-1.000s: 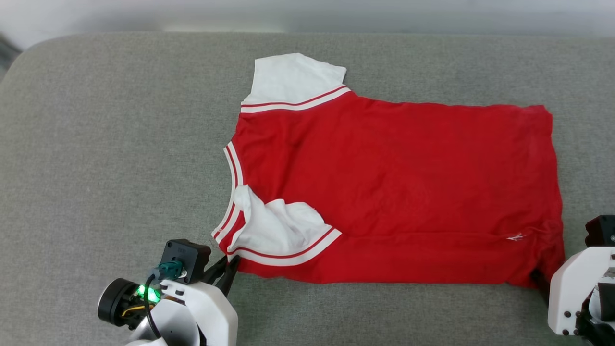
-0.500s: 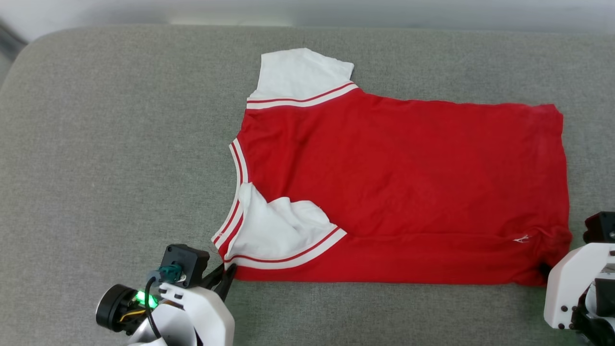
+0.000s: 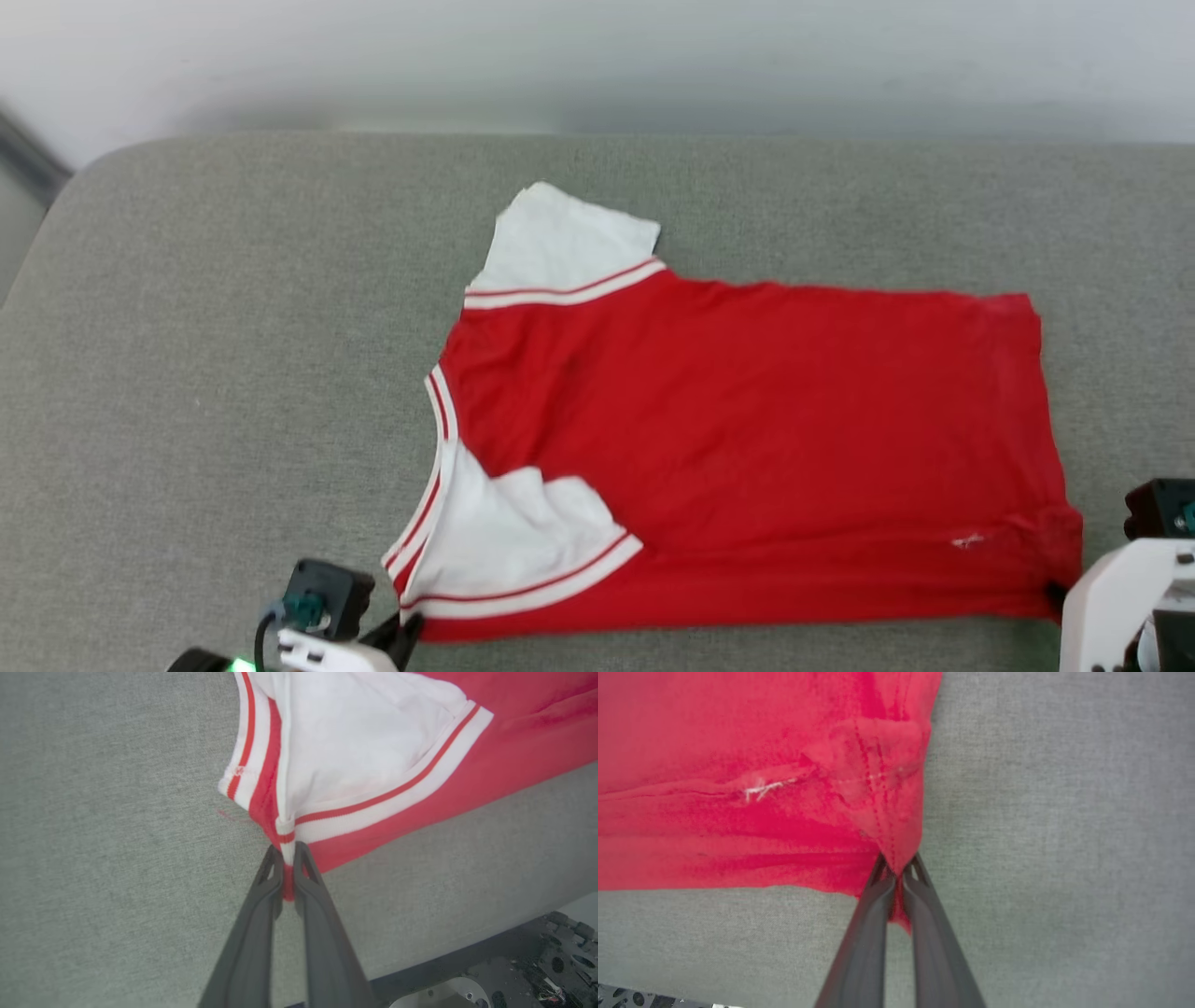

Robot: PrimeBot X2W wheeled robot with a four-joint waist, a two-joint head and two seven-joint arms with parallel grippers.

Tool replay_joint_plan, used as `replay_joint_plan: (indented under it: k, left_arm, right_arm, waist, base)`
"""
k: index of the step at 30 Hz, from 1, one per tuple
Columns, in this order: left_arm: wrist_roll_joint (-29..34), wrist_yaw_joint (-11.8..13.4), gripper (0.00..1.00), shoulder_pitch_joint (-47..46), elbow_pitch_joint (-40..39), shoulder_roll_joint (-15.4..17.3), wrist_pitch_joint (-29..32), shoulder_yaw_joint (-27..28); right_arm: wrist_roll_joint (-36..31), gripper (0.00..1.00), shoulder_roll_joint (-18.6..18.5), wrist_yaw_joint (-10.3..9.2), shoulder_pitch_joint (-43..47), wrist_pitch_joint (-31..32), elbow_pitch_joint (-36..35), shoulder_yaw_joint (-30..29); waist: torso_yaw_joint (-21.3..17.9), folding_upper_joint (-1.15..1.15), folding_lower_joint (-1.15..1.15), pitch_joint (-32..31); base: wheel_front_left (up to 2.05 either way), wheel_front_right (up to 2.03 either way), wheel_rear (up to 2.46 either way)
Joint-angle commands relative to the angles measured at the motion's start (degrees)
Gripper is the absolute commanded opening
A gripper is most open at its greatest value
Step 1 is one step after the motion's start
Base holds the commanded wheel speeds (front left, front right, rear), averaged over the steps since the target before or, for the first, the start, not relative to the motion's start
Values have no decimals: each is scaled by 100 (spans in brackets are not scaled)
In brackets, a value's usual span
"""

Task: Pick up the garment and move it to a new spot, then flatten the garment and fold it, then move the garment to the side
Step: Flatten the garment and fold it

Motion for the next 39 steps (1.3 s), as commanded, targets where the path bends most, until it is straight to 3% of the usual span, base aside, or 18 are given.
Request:
replay_joint_plan:
  k: [1,10,21,22,23,24,32,39]
  left_arm:
    - [6,60,0,125,-44,56,31,-18]
    - [-139,114,0,653,-245,143,102,-176]
    - [-291,-306,0,457,621,-265,-223,-347]
    - [-273,-336,24,436,695,-300,-282,-355]
    - [-231,-346,81,408,765,-313,-350,-355]
    - [-214,-355,100,376,838,-336,-410,-353]
    - [-107,-425,100,93,979,-417,-1034,-88]
    - [254,-327,100,-237,830,-454,-2253,385]
  right_arm:
    - [46,0,-33,-4,130,44,-79,-32]
    - [63,0,21,-4,774,332,-475,-361]
    - [-41,0,185,-5,928,233,-29,-399]
    - [-44,15,198,-4,907,218,8,-393]
    - [-46,100,206,-4,894,207,40,-368]
    - [-16,100,225,-4,874,199,64,-326]
    - [208,100,84,-3,564,-210,-178,-202]
    - [228,100,138,-3,135,-1191,-593,-285]
  waist:
    - [-31,0,0,-91]
    - [-41,0,0,-213]
    - [-73,0,0,-261]
    - [-82,0,0,-270]
    - [-90,0,0,-278]
    - [-98,0,0,-284]
    - [-120,0,0,-331]
    - [-149,0,0,-425]
  base:
    - [0,0,0]
    - [0,0,0]
    - [0,0,0]
    - [0,0,0]
    - [0,0,0]
    - [0,0,0]
    - [0,0,0]
    - [0,0,0]
